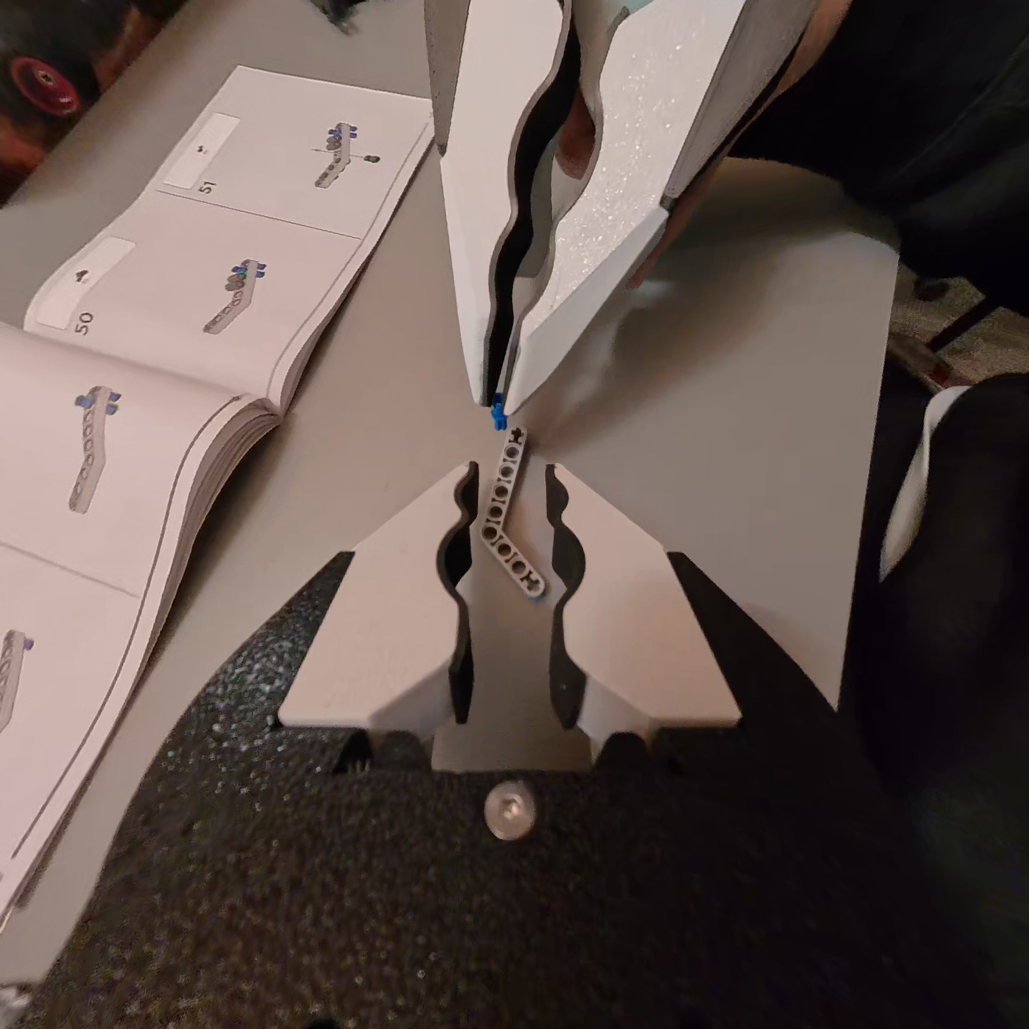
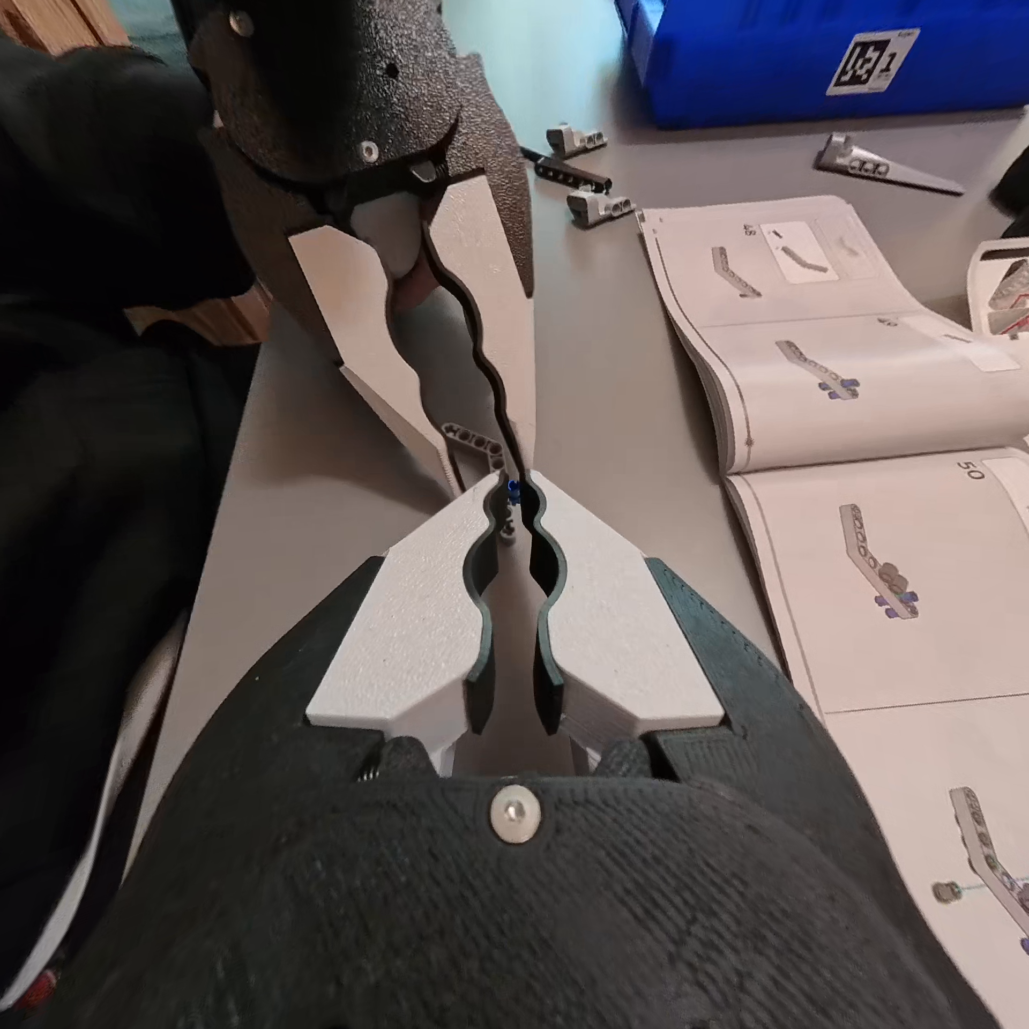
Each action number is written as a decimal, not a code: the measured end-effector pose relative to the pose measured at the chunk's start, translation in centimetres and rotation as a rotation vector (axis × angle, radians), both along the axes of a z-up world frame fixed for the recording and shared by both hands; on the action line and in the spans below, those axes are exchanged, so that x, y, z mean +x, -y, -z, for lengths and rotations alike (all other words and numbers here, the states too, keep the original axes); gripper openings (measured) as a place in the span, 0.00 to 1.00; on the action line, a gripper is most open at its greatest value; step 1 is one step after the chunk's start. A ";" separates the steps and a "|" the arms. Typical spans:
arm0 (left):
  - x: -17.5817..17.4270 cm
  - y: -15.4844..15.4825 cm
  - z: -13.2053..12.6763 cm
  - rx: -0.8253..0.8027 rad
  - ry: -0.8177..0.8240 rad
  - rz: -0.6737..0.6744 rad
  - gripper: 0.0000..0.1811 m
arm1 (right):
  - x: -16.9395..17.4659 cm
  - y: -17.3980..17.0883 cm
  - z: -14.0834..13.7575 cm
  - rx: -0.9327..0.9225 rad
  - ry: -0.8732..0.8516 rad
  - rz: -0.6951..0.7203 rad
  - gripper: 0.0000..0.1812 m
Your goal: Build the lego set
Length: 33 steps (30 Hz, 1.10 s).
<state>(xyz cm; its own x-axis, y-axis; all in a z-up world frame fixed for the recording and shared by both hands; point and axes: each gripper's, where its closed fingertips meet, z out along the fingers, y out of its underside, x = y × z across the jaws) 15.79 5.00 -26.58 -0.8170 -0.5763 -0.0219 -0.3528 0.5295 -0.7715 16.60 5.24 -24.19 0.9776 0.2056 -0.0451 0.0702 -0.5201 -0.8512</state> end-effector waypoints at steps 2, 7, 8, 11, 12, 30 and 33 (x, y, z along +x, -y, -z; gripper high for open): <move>0.2 0.2 0.6 0.025 -0.015 0.022 0.10 | -0.1 0.0 0.0 0.001 -0.010 0.003 0.02; 0.4 0.7 1.3 0.075 0.008 0.073 0.03 | -0.3 0.4 1.2 -0.030 -0.013 0.032 0.02; 0.5 0.8 1.3 0.074 0.010 0.079 0.03 | -0.2 0.4 1.2 -0.025 0.004 0.039 0.02; 0.6 0.9 1.3 0.067 0.002 0.089 0.03 | 0.0 0.4 1.3 -0.032 0.006 0.056 0.02; 0.6 0.9 1.3 0.066 0.003 0.093 0.03 | 0.1 0.4 1.3 -0.032 0.003 0.056 0.01; 0.6 0.8 1.3 0.049 -0.019 0.101 0.03 | -0.1 0.7 1.5 -0.097 0.047 0.023 0.01; 0.6 0.8 1.3 0.047 -0.020 0.101 0.03 | 0.0 0.9 1.4 -0.108 0.054 0.023 0.02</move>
<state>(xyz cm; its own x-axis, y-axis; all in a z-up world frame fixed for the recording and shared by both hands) 16.38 4.16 -27.90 -0.8714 -0.4896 -0.0301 -0.3110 0.5988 -0.7380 16.60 4.35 -25.63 0.9835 0.1802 -0.0125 0.1019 -0.6103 -0.7856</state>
